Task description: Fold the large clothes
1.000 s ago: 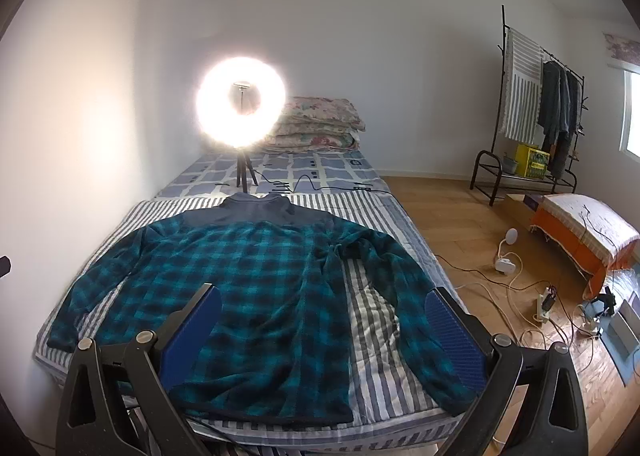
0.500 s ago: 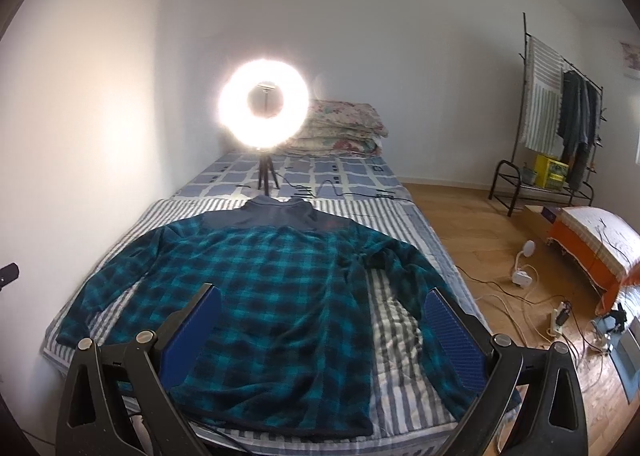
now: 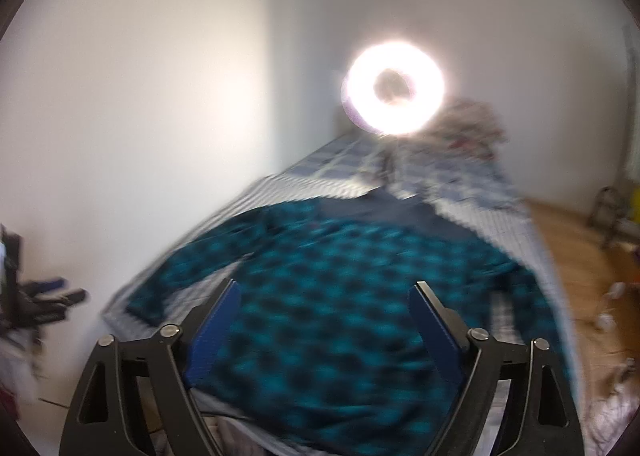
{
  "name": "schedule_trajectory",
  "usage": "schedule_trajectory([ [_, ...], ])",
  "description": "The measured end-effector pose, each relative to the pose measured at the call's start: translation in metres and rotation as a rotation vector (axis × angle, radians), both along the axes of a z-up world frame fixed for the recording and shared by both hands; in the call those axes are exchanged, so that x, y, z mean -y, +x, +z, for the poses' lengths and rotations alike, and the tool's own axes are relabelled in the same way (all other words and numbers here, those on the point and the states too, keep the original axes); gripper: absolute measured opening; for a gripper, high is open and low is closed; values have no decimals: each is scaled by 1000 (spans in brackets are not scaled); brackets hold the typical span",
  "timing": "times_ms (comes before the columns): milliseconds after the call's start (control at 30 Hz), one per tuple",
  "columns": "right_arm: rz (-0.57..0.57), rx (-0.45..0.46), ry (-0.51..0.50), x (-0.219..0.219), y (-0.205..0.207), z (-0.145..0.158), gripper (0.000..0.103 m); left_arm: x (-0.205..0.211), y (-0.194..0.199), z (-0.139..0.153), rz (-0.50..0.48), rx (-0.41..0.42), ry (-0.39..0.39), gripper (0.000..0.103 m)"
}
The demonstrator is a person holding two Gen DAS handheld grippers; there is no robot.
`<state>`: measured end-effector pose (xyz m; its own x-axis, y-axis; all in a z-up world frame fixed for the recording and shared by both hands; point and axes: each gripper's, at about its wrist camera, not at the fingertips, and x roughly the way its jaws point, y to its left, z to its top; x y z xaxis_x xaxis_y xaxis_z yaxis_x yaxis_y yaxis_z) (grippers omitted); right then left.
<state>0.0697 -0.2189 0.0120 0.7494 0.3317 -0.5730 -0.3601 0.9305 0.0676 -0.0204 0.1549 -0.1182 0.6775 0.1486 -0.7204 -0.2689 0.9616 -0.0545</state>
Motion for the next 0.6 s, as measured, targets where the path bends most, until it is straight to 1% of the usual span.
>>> schedule_trajectory([
  [67,77,-32,22,-21,10,-7,76,-6,-7,-13,-1,-24,-32,69],
  [167,199,-82,31,-60,27,-17,69,-8,-17,-27,-6,-45,-39,68],
  [200,245,-97,36,-75,32,-20,69,-9,-18,-30,-7,-49,-44,64],
  [267,310,-126,48,-100,40,-26,64,-11,-20,-35,-13,-57,-65,59],
  [367,421,-166,60,-144,48,-36,56,-16,-27,-40,-13,-59,-80,54],
  [467,539,-193,51,-188,52,-47,52,-23,-35,-42,1,-66,-107,50],
  [533,607,-210,34,-220,53,-58,52,-31,-44,-43,20,-62,-132,48],
  [600,659,-223,9,-248,50,-69,52,-39,-52,-43,40,-55,-151,43],
])
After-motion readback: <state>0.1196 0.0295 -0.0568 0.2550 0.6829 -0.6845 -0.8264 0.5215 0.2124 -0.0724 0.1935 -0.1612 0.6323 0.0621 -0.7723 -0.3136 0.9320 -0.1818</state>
